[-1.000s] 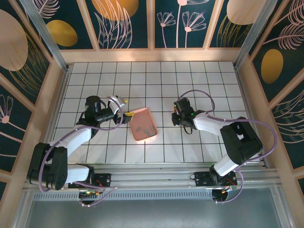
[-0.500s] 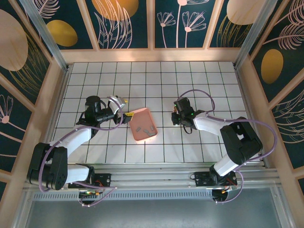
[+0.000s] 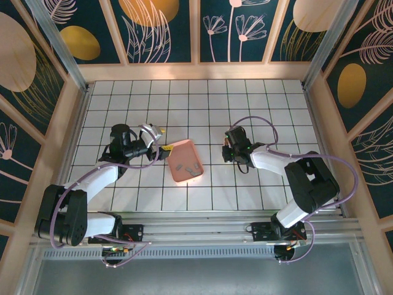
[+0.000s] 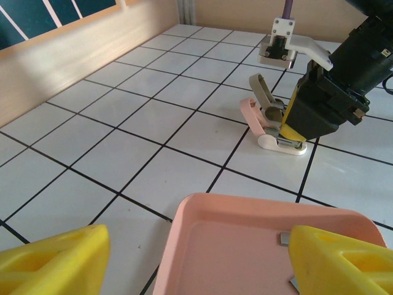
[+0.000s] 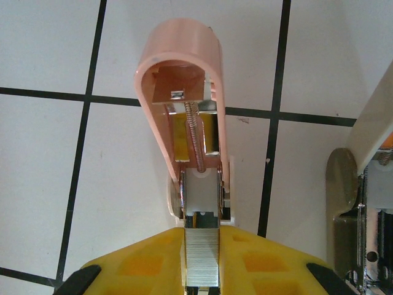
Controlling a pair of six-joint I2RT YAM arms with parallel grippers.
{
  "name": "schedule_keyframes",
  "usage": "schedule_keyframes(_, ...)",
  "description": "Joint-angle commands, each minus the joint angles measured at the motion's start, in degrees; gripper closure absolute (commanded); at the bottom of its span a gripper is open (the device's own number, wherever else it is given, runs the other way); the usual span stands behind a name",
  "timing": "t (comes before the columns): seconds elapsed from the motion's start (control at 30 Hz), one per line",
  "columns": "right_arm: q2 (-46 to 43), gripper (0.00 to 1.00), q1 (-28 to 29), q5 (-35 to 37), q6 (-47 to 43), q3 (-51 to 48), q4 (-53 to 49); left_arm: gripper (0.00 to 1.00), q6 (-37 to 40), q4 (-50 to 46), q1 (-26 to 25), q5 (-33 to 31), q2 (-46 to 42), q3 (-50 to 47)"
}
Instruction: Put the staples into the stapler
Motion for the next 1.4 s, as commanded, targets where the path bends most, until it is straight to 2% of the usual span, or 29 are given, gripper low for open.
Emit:
schedule_keyframes(0.0,0.19,0.80,-0.28,1.25,-0.12,-1.21,0.53,0.24,1.33,-0.72,-0.41,0.45,0.18,1.50)
schedule_keyframes(0.97,1.15,0.79,-0.24,-0.49,-0.90,-0.64,1.21,0.24,1.61,-1.18,-0.43,0.17,0.01,1.58)
schedule_keyframes(1.37,0.20,0.75,-0.25,-0.50,-0.86,0.16,0.93,0.24,1.61,-1.16,-0.52,0.30,-0.06,1.59)
